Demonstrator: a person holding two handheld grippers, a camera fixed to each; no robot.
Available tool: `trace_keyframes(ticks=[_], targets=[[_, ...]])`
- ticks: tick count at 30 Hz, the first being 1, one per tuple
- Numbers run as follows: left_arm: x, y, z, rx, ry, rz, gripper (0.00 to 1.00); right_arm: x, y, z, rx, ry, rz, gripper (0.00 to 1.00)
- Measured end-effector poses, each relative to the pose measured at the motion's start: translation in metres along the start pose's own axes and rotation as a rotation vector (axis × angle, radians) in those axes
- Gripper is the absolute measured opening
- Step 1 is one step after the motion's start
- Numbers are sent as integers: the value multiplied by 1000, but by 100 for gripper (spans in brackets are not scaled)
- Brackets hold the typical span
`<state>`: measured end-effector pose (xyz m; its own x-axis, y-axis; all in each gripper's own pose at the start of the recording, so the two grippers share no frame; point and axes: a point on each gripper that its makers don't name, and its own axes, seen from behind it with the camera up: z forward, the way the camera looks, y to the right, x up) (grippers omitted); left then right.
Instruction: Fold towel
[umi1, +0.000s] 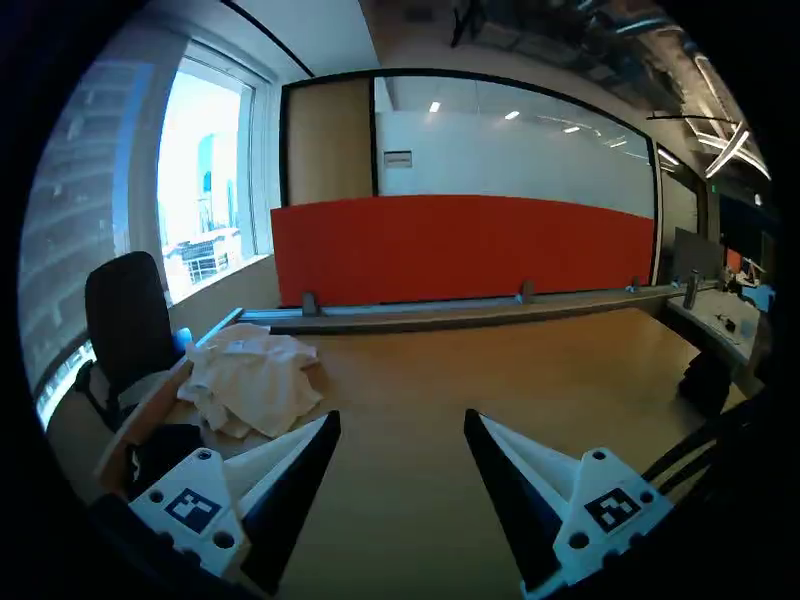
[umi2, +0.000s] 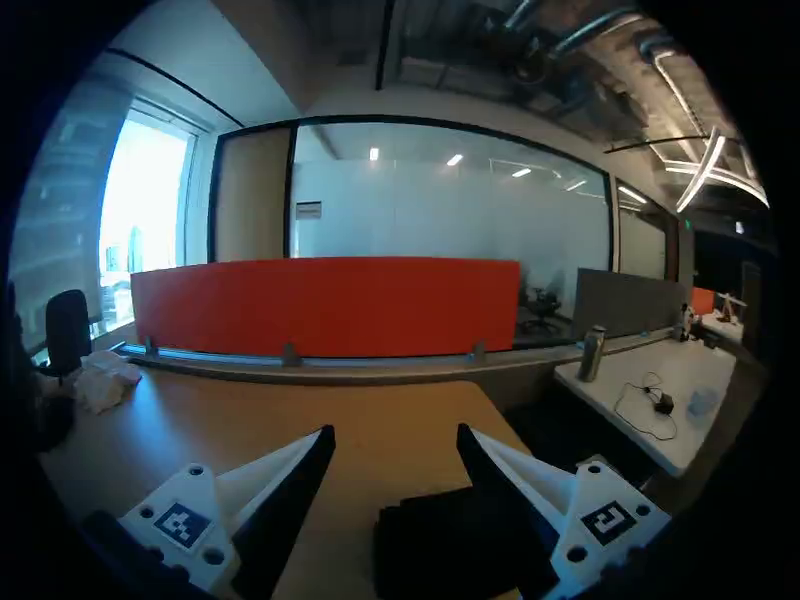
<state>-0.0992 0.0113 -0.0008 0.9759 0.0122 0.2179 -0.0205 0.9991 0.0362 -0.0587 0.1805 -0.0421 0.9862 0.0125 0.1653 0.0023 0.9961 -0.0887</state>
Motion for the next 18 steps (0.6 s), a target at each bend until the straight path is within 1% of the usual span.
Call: trace_keyframes(ticks=[6,9,11,14,18], targets=[[28,-8,-2,15,73,-2,92,22,-21,5,20,42,-1,95],[38,-10,-2,17,95,-3,92,32,-32,8,23,64,-8,96],[43,-12,-3,21,108,-4,92,37,-41,9,30,72,-16,99],[50,-15,-5,25,127,-7,92,43,-56,13,41,79,-26,99],[58,-18,-7,24,146,-9,92,49,-79,17,55,93,-25,99]])
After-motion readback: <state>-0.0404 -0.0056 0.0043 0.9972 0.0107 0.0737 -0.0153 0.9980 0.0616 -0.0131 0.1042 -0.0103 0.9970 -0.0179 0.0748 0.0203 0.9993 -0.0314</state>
